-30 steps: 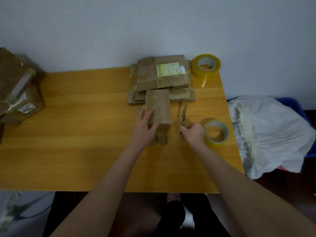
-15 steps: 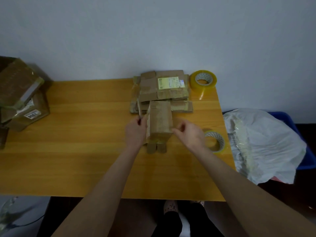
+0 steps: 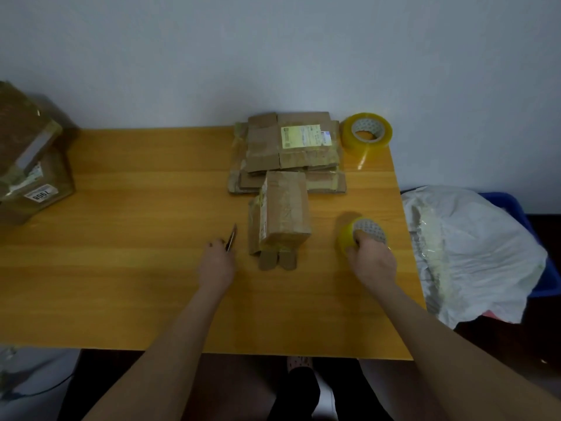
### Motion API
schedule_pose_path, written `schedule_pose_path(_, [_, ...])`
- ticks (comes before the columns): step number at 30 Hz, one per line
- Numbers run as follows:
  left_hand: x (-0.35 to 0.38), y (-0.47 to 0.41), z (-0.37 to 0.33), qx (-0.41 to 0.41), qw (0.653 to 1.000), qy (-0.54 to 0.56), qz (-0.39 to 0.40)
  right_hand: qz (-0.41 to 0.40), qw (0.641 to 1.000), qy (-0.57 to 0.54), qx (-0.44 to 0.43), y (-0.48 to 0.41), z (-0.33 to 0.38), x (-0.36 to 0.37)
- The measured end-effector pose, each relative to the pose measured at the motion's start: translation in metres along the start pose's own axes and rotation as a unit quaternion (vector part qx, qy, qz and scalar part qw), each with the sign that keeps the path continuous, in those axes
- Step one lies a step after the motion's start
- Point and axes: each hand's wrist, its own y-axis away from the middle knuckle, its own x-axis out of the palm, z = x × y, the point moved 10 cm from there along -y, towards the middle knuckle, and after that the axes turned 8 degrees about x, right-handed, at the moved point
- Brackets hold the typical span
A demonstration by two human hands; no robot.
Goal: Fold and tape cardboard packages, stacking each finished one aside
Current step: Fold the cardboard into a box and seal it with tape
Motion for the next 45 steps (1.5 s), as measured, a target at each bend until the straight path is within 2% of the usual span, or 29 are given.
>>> schedule_pose_path(2, [-0.025, 0.003, -0.039, 0.068, 0.992, 0.068, -0.086, 0.018, 0.995, -0.093, -0.026, -0.002, 0.017, -0.004])
schedule_pose_path(3, [-0.031, 0.005, -0.063, 0.106, 0.983, 0.110, -0.098, 0.028, 0.989, -0.139, -0.033, -0.004, 0.025, -0.007])
schedule_pose_path(5, [-0.024, 0.008, -0.103, 0.155, 0.968, 0.191, -0.042, 0.045, 0.974, -0.219, -0.034, -0.004, 0.040, -0.011])
schedule_pose_path(7, [-0.006, 0.009, -0.124, 0.148, 0.954, 0.258, 0.032, 0.075, 0.955, -0.284, -0.029, -0.001, 0.050, -0.012])
schedule_pose_path(9, [0.007, 0.013, -0.130, 0.130, 0.944, 0.296, 0.065, 0.105, 0.934, -0.340, -0.028, 0.006, 0.055, -0.014])
schedule_pose_path(12, [0.015, 0.018, -0.133, 0.134, 0.922, 0.349, 0.100, 0.123, 0.914, -0.385, -0.035, 0.012, 0.052, -0.022])
schedule_pose_path(14, [0.018, 0.016, -0.133, 0.131, 0.909, 0.373, 0.131, 0.126, 0.913, -0.385, -0.050, 0.011, 0.049, -0.025])
schedule_pose_path(19, [0.018, 0.011, -0.130, 0.124, 0.916, 0.360, 0.127, 0.142, 0.908, -0.390, -0.064, 0.008, 0.044, -0.025])
schedule_pose_path(23, [0.007, 0.012, -0.133, 0.128, 0.933, 0.330, 0.067, 0.145, 0.884, -0.436, -0.087, 0.011, 0.039, -0.045])
schedule_pose_path(26, [-0.001, 0.011, -0.138, 0.140, 0.958, 0.246, 0.046, 0.149, 0.863, -0.470, -0.110, 0.017, 0.042, -0.065])
schedule_pose_path(28, [-0.025, 0.014, -0.147, 0.162, 0.967, 0.195, -0.019, 0.162, 0.857, -0.474, -0.120, 0.021, 0.046, -0.075])
schedule_pose_path(30, [-0.053, 0.021, -0.163, 0.190, 0.954, 0.221, -0.072, 0.172, 0.854, -0.473, -0.133, 0.025, 0.050, -0.084])
schedule_pose_path(31, [-0.061, 0.025, -0.172, 0.195, 0.943, 0.263, -0.065, 0.173, 0.851, -0.476, -0.141, 0.027, 0.053, -0.089])
schedule_pose_path(35, [-0.060, 0.040, -0.207, 0.174, 0.896, 0.402, 0.071, 0.175, 0.853, -0.455, -0.188, 0.035, 0.069, -0.109])
schedule_pose_path(37, [-0.067, 0.046, -0.216, 0.185, 0.876, 0.440, 0.074, 0.165, 0.867, -0.427, -0.194, 0.033, 0.074, -0.114])
schedule_pose_path(39, [-0.077, 0.049, -0.225, 0.230, 0.875, 0.423, 0.053, 0.146, 0.864, -0.445, -0.184, 0.029, 0.075, -0.127])
schedule_pose_path(41, [-0.082, 0.055, -0.233, 0.270, 0.878, 0.394, 0.044, 0.131, 0.838, -0.502, -0.171, 0.027, 0.077, -0.142])
schedule_pose_path(43, [-0.083, 0.056, -0.236, 0.282, 0.877, 0.387, 0.043, 0.123, 0.818, -0.538, -0.164, 0.024, 0.080, -0.154])
schedule_pose_path(45, [-0.087, 0.055, -0.239, 0.290, 0.879, 0.378, 0.037, 0.120, 0.820, -0.534, -0.169, 0.021, 0.083, -0.159])
